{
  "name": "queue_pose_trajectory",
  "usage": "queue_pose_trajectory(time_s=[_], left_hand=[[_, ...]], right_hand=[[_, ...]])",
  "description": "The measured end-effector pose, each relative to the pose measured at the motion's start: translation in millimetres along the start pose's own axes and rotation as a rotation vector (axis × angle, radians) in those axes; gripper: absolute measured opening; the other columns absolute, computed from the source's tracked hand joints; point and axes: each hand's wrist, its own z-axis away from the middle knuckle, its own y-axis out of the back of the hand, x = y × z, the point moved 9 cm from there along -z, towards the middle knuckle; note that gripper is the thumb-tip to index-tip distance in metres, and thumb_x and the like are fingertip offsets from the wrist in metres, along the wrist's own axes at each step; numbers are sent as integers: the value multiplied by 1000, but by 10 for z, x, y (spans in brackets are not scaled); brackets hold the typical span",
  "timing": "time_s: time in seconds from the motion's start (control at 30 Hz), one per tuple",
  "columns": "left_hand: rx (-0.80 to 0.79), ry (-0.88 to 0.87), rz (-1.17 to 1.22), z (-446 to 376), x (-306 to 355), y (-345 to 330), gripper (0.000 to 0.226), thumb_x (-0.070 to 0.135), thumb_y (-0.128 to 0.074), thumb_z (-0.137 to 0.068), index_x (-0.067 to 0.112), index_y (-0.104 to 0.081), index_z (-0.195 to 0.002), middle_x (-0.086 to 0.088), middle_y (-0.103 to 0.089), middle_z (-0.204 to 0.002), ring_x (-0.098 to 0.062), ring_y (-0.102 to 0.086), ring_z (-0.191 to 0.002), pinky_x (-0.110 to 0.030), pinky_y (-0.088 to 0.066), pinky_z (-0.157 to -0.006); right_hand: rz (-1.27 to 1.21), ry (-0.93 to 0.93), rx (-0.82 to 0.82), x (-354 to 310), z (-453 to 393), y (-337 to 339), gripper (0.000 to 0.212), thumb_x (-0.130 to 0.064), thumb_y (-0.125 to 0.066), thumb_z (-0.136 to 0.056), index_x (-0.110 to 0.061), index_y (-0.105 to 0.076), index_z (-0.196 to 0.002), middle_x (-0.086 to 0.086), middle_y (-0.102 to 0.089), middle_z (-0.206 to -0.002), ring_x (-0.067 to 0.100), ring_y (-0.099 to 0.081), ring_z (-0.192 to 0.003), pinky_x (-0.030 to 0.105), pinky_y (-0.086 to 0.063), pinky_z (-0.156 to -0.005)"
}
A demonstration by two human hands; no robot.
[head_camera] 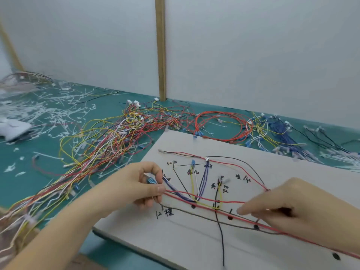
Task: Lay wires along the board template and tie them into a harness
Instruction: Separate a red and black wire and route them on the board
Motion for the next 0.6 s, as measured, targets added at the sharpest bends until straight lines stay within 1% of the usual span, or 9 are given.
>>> queue_pose_trajectory(time_s=[0.03, 0.1, 0.2, 0.27, 0.33, 0.4, 0.5, 0.6], left_hand=[[21, 1, -24, 17, -24, 5, 14, 5, -65, -81, 11, -52, -80, -7, -65, -57, -11, -51, -42, -18, -42, -40], [54, -4, -71, 38, -58, 16, 16, 4, -64, -82, 11, -49, -81, -9, -66, -57, -13, -51, -42, -19, -42, -40], [94, 0, -129, 53, -106, 42, 18, 6, -65, -81, 11, -48, -80, -9, -65, -56, -13, -52, -42, -20, -42, -40], [102, 13, -148, 59, -138, 59, 16, 6, -65, -81, 11, -50, -78, -6, -63, -54, -12, -52, -42, -20, -43, -40], [86, 19, -158, 62, -148, 60, 12, 6, -64, -83, 11, -54, -78, -4, -63, -54, -11, -51, -42, -19, -42, -39], [70, 20, -183, 67, -148, 59, 10, 6, -61, -85, 11, -58, -76, -4, -63, -56, -11, -51, -43, -19, -42, -38], [70, 23, -232, 73, -155, 54, 14, 7, -61, -85, 14, -61, -73, -2, -63, -57, -12, -50, -44, -20, -42, -37], [104, 5, -352, 74, -144, 63, 15, 14, -65, -82, 22, -63, -70, 4, -61, -54, -9, -49, -42, -17, -41, -41]], right_hand=[[2, -11, -14, -16, -1, -43, 35, -36, -59, -82, -64, -52, -102, -22, -50, -47, -1, -44, -42, 5, -34, -48], [0, -41, -28, -16, 5, -101, 34, -46, -53, -79, -67, -46, -103, -20, -54, -50, 0, -46, -46, 6, -35, -51], [25, -74, -67, -27, 23, -188, 33, -53, -49, -78, -71, -36, -104, -29, -51, -52, -5, -48, -52, 6, -37, -56], [72, -90, -102, -26, 36, -261, 37, -54, -52, -84, -72, -27, -105, -35, -50, -57, -8, -49, -58, 8, -37, -60], [97, -101, -131, -28, 48, -315, 40, -51, -50, -87, -70, -21, -106, -41, -48, -62, -11, -48, -62, 8, -36, -60], [114, -116, -157, -32, 63, -345, 39, -52, -48, -88, -68, -18, -107, -44, -46, -64, -10, -48, -63, 7, -35, -59], [111, -128, -180, -8, 95, -384, 37, -52, -47, -88, -67, -20, -108, -43, -46, -66, -10, -48, -65, 8, -35, -59], [116, -132, -184, 16, 107, -427, 36, -56, -46, -86, -67, -20, -109, -44, -46, -67, -11, -47, -66, 7, -34, -58]])
